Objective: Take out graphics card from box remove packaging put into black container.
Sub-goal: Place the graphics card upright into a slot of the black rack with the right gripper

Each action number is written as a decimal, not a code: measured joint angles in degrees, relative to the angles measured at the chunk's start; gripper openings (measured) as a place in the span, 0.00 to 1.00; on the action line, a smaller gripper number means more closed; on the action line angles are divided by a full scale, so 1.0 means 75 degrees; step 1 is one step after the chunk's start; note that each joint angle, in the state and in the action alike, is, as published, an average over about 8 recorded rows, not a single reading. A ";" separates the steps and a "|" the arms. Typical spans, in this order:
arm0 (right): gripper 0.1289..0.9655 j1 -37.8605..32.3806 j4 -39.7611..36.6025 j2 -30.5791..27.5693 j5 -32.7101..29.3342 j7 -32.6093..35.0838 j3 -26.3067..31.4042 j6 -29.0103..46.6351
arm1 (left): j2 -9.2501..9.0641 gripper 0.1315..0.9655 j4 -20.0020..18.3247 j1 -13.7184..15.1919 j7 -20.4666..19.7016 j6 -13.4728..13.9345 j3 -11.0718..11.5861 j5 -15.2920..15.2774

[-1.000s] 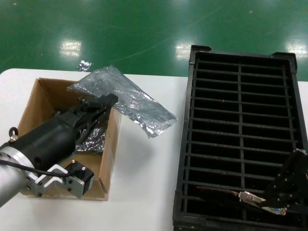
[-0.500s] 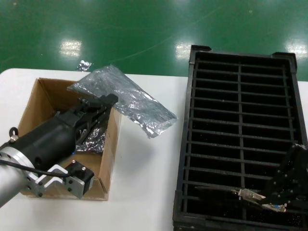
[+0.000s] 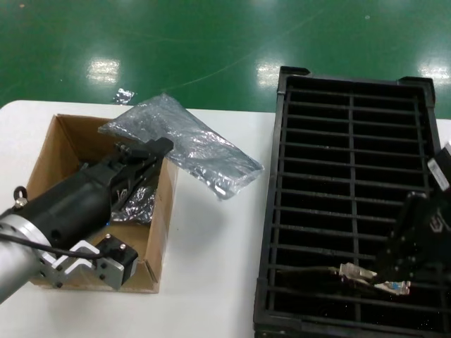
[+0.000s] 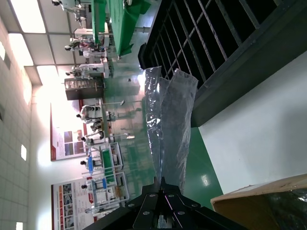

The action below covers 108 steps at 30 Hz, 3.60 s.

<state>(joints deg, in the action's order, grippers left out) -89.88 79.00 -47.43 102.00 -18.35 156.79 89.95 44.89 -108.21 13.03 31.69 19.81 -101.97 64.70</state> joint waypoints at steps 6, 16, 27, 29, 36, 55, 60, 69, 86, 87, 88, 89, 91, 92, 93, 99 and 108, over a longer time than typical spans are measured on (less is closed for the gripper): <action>0.03 -0.0108 -0.0776 0.0450 -0.0393 0.0000 0.0101 0.0000 | 0.0000 0.01 0.0000 0.0000 0.0000 0.0000 0.0000 0.0000; 0.03 -0.0085 -0.1157 0.0709 -0.0629 -0.0182 0.0125 0.0000 | 0.0000 0.01 0.0000 0.0000 0.0000 0.0000 0.0000 0.0000; 0.03 -0.0052 -0.0683 0.0454 -0.0301 -0.0363 0.0126 0.0000 | 0.0000 0.01 0.0000 0.0000 0.0000 0.0000 0.0000 0.0000; 0.03 -0.0028 -0.0638 0.0418 -0.0260 -0.0377 0.0126 0.0000 | 0.0000 0.01 0.0000 0.0000 0.0000 0.0000 0.0000 0.0000; 0.03 0.0049 -0.0797 0.0435 -0.0292 -0.0299 0.0126 0.0000 | 0.0000 0.01 0.0000 0.0000 0.0000 0.0000 0.0000 0.0000; 0.03 0.0084 -0.1681 0.0784 -0.0846 -0.0012 0.0126 0.0000 | 0.0000 0.01 0.0000 0.0000 0.0000 0.0000 0.0000 0.0000; 0.03 0.0073 -0.1734 0.0837 -0.0990 0.0004 0.0126 0.0000 | 0.0000 0.01 0.0000 0.0000 0.0000 0.0000 0.0000 0.0000; 0.03 0.0044 -0.1451 0.0809 -0.1148 -0.0025 0.0126 0.0000 | 0.0000 0.01 0.0000 0.0000 0.0000 0.0000 0.0000 0.0000; 0.03 -0.0015 -0.0983 0.0876 -0.1516 -0.0061 0.0126 0.0000 | 0.0000 0.01 0.0000 0.0000 0.0000 0.0000 0.0000 0.0000; 0.03 -0.0008 -0.1000 0.0910 -0.1569 -0.0055 0.0126 0.0000 | 0.0000 0.01 0.0000 0.0000 0.0000 0.0000 0.0000 0.0000; 0.03 0.0000 -0.1021 0.0941 -0.1618 -0.0048 0.0126 0.0000 | 0.0000 0.01 0.0000 0.0000 0.0000 0.0000 0.0000 0.0000; 0.03 0.0008 -0.1045 0.0970 -0.1668 -0.0041 0.0126 0.0000 | 0.0000 0.01 0.0000 0.0000 0.0000 0.0000 0.0000 0.0000; 0.03 0.0020 -0.1092 0.1018 -0.1756 -0.0029 0.0126 0.0000 | 0.0000 0.01 0.0000 0.0000 0.0000 0.0000 0.0000 0.0000; 0.03 0.0023 -0.1112 0.1037 -0.1796 -0.0024 0.0126 0.0000 | 0.0000 0.01 0.0000 0.0000 0.0000 0.0000 0.0000 0.0000; 0.03 0.0025 -0.1129 0.1055 -0.1835 -0.0021 0.0126 0.0000 | 0.0000 0.01 0.0000 0.0000 0.0000 0.0000 0.0000 0.0000; 0.03 -0.0009 -0.1141 0.1143 -0.2102 0.0029 0.0126 0.0000 | 0.0000 0.01 0.0000 0.0000 0.0000 0.0000 0.0000 0.0000; 0.01 -0.0029 -0.0992 0.1343 -0.2616 0.0227 0.0126 0.0000 | 0.0000 0.01 0.0000 0.0000 0.0000 0.0000 0.0000 0.0000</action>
<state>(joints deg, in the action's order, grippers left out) -90.10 71.56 -37.36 82.38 -16.65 157.73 89.95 44.88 -108.21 13.03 31.69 19.81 -101.97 64.70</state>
